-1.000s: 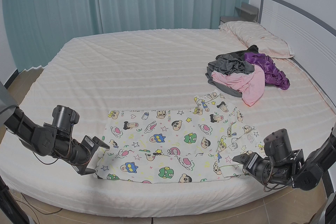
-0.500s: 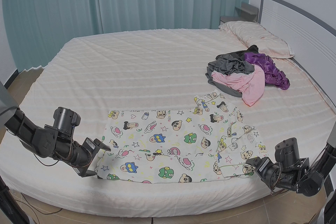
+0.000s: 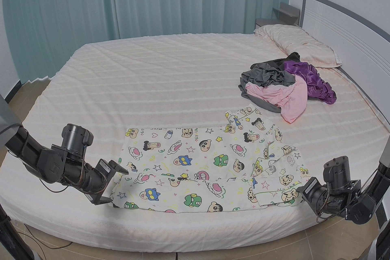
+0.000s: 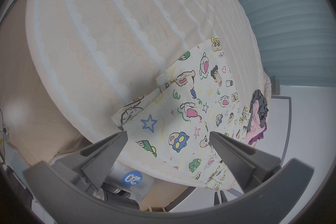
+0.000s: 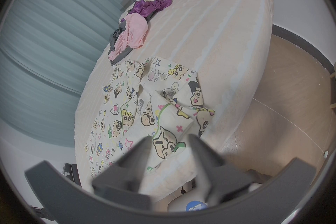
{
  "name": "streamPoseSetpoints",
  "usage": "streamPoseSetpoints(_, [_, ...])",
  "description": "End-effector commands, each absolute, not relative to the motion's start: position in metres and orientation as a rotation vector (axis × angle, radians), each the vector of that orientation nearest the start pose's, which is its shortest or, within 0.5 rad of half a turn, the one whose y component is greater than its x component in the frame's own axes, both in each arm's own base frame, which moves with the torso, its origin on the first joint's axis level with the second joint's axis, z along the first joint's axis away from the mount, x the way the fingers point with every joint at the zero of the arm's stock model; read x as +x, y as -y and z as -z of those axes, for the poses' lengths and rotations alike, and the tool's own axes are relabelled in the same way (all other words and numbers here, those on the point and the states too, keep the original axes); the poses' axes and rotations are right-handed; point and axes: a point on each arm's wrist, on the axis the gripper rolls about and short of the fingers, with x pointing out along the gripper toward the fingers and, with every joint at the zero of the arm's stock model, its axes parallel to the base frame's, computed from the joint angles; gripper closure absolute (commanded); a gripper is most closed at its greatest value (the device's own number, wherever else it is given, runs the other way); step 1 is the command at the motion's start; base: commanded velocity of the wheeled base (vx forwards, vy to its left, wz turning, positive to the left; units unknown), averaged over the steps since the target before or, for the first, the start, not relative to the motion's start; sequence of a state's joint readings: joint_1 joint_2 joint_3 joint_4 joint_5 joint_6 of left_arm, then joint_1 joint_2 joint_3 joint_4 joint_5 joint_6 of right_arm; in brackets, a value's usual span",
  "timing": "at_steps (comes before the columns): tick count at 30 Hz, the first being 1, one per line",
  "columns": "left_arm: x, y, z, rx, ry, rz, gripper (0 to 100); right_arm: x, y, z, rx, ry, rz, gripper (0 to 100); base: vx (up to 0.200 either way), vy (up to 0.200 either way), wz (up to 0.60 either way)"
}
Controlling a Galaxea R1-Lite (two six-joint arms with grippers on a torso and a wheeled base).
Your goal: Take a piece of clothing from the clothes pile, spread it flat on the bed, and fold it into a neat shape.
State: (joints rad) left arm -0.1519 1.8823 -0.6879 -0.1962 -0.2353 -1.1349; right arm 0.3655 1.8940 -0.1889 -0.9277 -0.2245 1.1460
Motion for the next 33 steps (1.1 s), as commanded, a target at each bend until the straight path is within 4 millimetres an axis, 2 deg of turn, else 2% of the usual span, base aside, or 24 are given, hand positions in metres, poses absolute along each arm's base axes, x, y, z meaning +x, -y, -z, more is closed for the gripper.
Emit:
streamPoseSetpoints(1, [0.277,0.048,-0.065,-1.062,-1.094,-0.255,0,0.207,-0.072,-0.029,0.863,-0.723,0.309,100,0.000,0.000,0.00])
streamPoseSetpoints(17, [0.277,0.048,-0.065,-1.062,-1.094,-0.255,0,0.202,-0.070,-0.027,0.859,-0.741,0.311,100,0.000,0.000,0.00])
streamPoseSetpoints(18, [0.277,0.048,-0.065,-1.062,-1.094,-0.255,0,0.202,-0.070,-0.027,0.860,-0.741,0.309,0,0.000,0.000,0.00])
streamPoseSetpoints(25, [0.277,0.048,-0.065,-1.062,-1.094,-0.255,0,0.207,-0.072,-0.031,0.895,-0.724,0.258,0,0.000,0.000,0.00])
streamPoseSetpoints(33, [0.277,0.048,-0.065,-1.062,-1.095,-0.256,0,0.225,-0.072,-0.030,0.921,-0.692,0.263,0,0.000,0.000,0.00])
